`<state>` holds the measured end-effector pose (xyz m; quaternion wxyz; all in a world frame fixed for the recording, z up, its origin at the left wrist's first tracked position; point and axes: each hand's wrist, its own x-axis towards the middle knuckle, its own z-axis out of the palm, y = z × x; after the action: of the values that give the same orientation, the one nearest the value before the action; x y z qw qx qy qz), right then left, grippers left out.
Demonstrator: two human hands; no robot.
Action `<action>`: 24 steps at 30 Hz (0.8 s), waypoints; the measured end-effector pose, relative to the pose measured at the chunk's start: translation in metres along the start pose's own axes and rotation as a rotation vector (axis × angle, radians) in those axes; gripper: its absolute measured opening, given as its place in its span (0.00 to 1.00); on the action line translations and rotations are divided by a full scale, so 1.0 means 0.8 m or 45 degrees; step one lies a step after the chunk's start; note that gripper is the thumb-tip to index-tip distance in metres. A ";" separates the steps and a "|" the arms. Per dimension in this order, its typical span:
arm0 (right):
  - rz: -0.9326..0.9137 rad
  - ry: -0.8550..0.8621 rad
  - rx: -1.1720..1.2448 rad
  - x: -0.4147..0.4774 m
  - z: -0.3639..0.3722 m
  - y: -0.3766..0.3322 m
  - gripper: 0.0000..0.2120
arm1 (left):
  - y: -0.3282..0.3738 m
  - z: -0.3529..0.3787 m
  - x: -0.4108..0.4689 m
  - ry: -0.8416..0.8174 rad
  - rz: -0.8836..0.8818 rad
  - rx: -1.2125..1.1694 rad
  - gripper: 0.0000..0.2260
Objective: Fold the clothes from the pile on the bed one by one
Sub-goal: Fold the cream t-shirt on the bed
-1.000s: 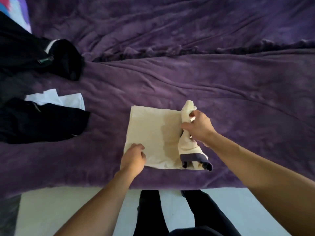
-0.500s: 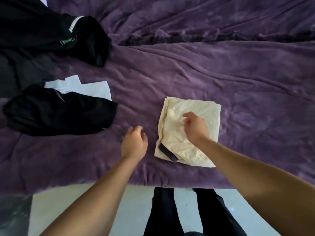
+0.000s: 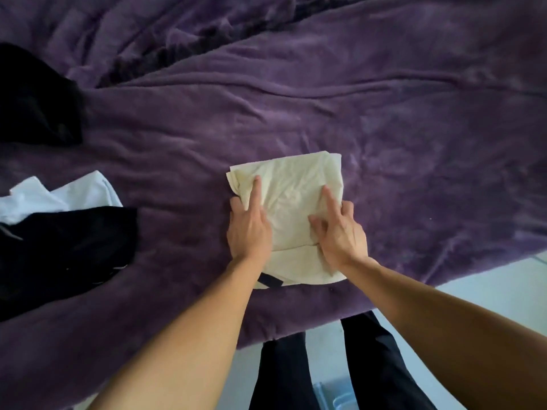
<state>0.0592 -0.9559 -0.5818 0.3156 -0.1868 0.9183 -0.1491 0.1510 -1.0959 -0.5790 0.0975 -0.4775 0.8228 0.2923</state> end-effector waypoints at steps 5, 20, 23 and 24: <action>-0.126 0.021 0.002 -0.015 -0.054 0.005 0.21 | 0.034 -0.028 -0.019 -0.046 0.066 0.137 0.19; -0.121 0.363 0.041 -0.102 -0.357 0.236 0.24 | 0.390 -0.013 -0.194 0.067 0.395 0.012 0.19; -0.110 0.422 0.041 -0.120 -0.432 0.308 0.24 | 0.478 0.014 -0.237 0.062 0.461 -0.082 0.18; -0.104 0.444 0.028 -0.124 -0.457 0.332 0.24 | 0.508 0.022 -0.250 0.063 0.488 -0.104 0.17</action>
<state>-0.1667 -0.6200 -0.3576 0.1472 -0.1917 0.9491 -0.2018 -0.0886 -0.7887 -0.3478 0.0005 -0.3227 0.8882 0.3270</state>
